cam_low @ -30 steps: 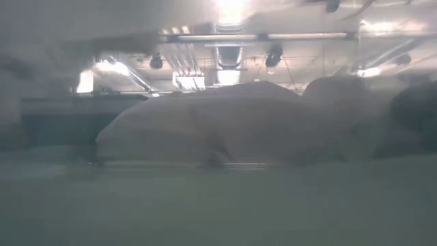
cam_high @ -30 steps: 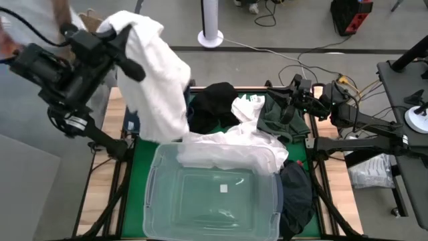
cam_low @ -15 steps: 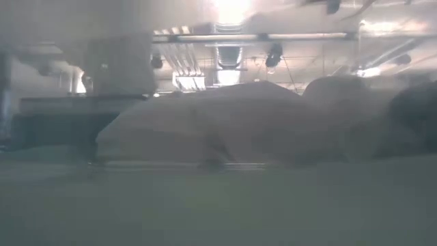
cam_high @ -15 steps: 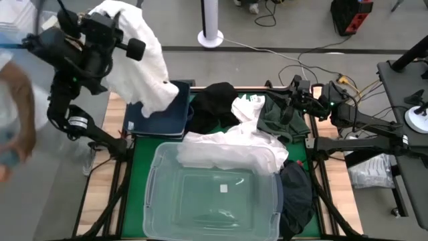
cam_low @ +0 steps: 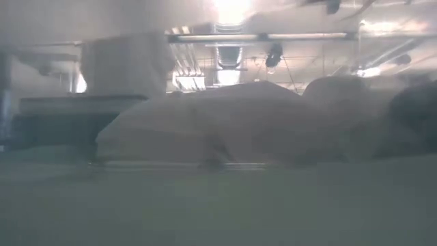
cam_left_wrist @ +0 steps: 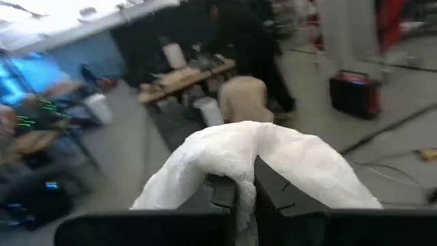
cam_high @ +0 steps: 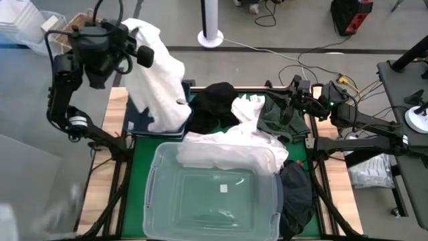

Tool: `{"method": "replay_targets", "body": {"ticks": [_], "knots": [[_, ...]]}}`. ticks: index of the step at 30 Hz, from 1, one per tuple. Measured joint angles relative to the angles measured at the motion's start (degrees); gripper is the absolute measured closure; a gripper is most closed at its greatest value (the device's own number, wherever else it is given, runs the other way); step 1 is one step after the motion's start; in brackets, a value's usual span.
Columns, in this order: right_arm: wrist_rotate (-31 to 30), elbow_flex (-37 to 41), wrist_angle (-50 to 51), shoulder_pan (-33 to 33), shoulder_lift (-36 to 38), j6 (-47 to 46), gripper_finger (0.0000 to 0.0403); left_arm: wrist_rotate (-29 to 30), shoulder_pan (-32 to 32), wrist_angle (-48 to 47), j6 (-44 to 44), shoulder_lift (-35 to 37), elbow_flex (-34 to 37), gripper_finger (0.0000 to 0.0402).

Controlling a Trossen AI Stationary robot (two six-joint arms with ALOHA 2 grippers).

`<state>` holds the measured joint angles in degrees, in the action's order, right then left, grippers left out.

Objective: Sort clothes
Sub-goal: Put the white blouse into the blue laundry bin

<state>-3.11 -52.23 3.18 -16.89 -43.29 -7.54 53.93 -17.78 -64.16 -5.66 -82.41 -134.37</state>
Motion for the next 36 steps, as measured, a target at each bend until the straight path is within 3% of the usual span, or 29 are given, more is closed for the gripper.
{"method": "replay_targets", "body": {"ticks": [4,14,21,30,36], "knots": [[0.0,0.0,0.0,0.0,0.0,-0.1,0.0364,-9.6,-3.5,-3.2,4.3,0.7,0.0,0.0401],[0.0,0.0,2.0,0.0,0.0,-1.5,0.0364,-9.7,-7.6,-25.9,15.8,0.4,0.0,0.0401],[0.0,0.0,2.8,0.0,0.0,-1.5,0.0364,-11.7,-8.4,-25.8,16.9,-0.3,1.0,0.0401],[0.0,0.0,2.8,0.0,0.0,-1.9,0.0364,-34.3,-12.4,-25.8,17.4,-3.3,1.3,0.0401],[0.0,0.0,3.6,0.0,0.0,-1.9,0.0364,-41.5,-16.5,-25.5,14.0,-5.1,1.4,0.0401]]}}
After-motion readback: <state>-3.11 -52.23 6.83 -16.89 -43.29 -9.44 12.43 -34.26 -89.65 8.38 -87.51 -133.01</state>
